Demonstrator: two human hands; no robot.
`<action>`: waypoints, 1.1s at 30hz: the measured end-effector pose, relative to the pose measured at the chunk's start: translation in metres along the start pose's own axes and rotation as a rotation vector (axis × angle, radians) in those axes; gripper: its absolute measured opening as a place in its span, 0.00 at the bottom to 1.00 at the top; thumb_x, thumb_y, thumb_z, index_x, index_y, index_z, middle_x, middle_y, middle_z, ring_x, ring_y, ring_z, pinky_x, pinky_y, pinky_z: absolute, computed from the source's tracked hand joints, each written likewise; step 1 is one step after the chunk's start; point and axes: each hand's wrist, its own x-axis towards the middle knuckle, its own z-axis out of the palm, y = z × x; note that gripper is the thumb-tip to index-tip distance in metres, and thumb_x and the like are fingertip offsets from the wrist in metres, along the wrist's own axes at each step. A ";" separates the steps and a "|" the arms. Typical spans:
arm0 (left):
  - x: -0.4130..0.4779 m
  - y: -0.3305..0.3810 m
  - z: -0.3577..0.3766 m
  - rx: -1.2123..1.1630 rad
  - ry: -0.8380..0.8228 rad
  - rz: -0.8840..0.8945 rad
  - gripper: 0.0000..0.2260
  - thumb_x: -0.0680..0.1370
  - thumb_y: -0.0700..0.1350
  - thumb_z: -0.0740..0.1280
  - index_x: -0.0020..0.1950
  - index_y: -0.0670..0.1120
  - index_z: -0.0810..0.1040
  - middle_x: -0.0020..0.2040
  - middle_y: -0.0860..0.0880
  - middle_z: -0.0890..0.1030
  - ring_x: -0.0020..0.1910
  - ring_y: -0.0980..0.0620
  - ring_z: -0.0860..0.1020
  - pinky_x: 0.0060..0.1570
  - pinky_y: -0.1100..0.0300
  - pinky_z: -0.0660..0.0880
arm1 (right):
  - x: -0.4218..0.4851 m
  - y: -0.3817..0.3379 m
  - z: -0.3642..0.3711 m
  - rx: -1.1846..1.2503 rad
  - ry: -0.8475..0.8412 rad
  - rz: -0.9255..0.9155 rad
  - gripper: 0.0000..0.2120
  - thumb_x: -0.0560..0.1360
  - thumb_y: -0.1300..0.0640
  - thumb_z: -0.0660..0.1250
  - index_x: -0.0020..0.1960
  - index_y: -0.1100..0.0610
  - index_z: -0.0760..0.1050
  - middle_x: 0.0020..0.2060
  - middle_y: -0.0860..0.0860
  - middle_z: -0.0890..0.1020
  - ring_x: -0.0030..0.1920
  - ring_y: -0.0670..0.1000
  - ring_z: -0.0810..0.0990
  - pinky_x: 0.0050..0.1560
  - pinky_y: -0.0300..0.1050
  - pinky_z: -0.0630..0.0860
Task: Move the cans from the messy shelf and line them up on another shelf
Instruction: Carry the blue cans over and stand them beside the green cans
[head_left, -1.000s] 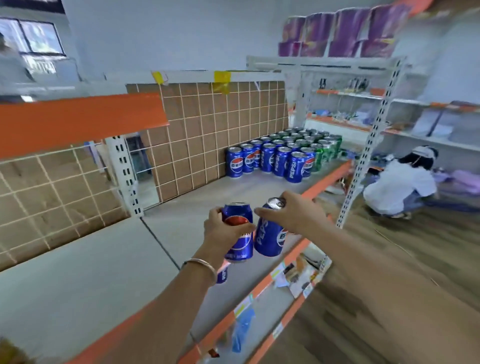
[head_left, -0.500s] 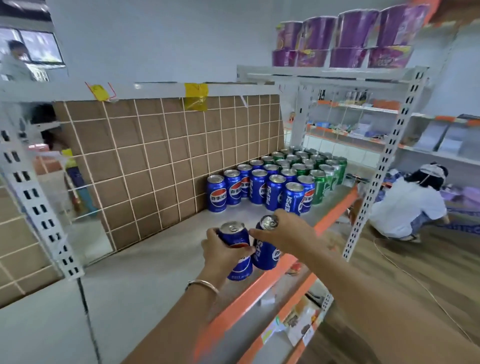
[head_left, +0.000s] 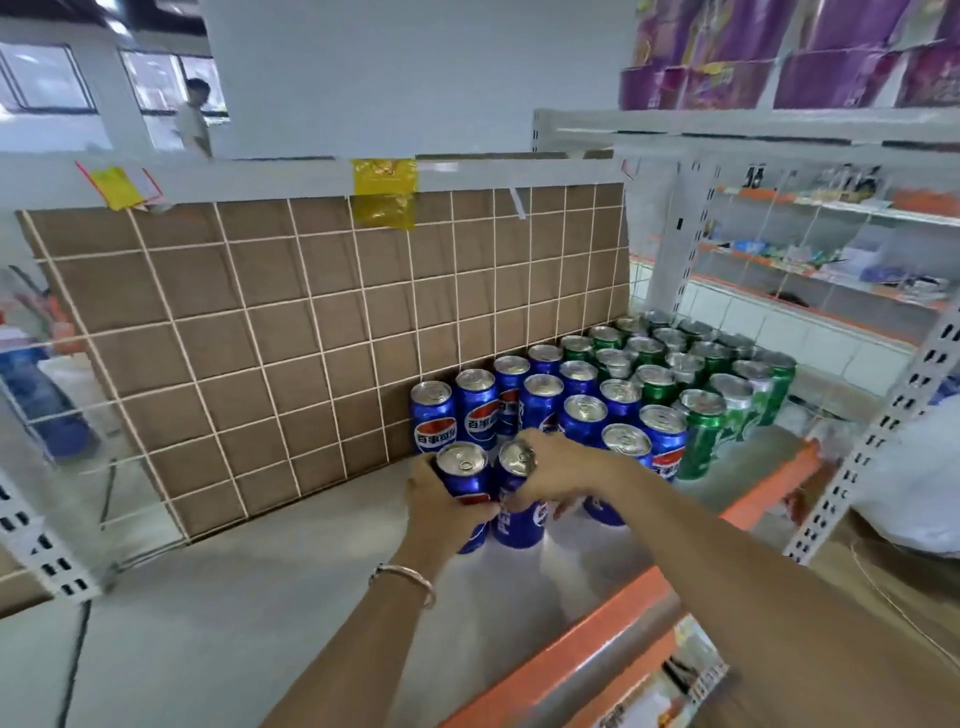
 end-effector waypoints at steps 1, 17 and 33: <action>0.003 0.001 0.004 -0.026 0.022 -0.004 0.36 0.58 0.36 0.80 0.62 0.41 0.66 0.53 0.51 0.70 0.54 0.51 0.72 0.59 0.55 0.71 | 0.006 0.003 -0.009 -0.039 -0.042 -0.038 0.34 0.65 0.55 0.76 0.66 0.53 0.64 0.58 0.53 0.72 0.53 0.55 0.78 0.40 0.48 0.83; 0.024 0.002 0.053 -0.150 0.271 -0.076 0.35 0.59 0.36 0.79 0.57 0.49 0.63 0.61 0.44 0.71 0.58 0.46 0.74 0.60 0.50 0.74 | 0.079 0.004 -0.030 -0.490 0.356 -0.381 0.29 0.71 0.52 0.73 0.67 0.54 0.64 0.65 0.57 0.63 0.59 0.60 0.74 0.44 0.49 0.71; 0.008 0.023 0.129 0.108 0.179 -0.142 0.41 0.66 0.42 0.75 0.72 0.44 0.54 0.67 0.45 0.64 0.66 0.46 0.63 0.64 0.57 0.64 | 0.051 0.027 -0.069 -0.627 -0.055 -0.587 0.28 0.69 0.50 0.70 0.67 0.46 0.65 0.66 0.47 0.66 0.64 0.56 0.67 0.57 0.54 0.66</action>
